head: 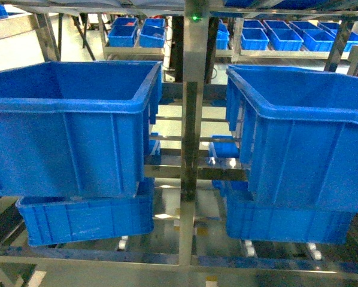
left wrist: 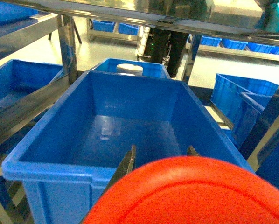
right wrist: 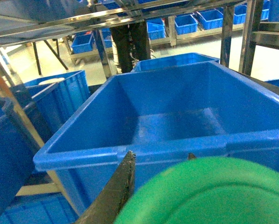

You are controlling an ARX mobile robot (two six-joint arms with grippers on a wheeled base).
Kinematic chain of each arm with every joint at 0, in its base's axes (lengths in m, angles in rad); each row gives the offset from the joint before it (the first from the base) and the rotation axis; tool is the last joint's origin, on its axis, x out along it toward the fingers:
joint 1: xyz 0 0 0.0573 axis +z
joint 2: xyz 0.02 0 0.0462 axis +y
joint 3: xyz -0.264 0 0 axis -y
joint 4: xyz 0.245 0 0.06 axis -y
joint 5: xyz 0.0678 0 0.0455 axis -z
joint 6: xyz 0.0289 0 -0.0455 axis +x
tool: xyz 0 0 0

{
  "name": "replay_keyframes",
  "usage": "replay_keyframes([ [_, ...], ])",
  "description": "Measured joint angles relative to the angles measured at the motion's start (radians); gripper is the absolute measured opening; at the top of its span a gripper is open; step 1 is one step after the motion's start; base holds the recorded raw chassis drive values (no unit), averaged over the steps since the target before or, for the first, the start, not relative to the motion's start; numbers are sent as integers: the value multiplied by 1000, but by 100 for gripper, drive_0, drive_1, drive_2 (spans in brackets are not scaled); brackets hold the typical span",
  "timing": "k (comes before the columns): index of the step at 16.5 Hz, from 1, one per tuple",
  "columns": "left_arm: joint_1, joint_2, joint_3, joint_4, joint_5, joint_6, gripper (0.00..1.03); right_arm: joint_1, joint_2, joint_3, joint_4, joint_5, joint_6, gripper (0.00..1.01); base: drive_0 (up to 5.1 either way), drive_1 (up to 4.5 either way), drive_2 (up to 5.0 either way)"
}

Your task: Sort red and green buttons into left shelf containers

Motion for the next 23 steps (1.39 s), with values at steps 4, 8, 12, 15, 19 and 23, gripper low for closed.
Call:
replay_keyframes([
  [4, 0, 2, 0, 2, 0, 0, 26, 0, 0, 0, 4, 0, 0, 26, -380, 286, 72],
  [8, 0, 4, 0, 3, 0, 0, 26, 0, 2, 1, 4, 0, 0, 26, 12, 440, -417],
  [12, 0, 9, 0, 0, 0, 0, 26, 0, 4, 2, 1, 0, 0, 26, 12, 440, -417],
  [15, 0, 9, 0, 0, 0, 0, 26, 55, 73, 80, -84, 88, 49, 26, 12, 440, -417],
  [19, 0, 9, 0, 0, -1, 0, 26, 55, 297, 250, -214, 77, 137, 26, 12, 440, -417],
  [23, -1, 9, 0, 0, 0, 0, 26, 45, 484, 417, -361, 57, 190, 26, 12, 440, -417],
])
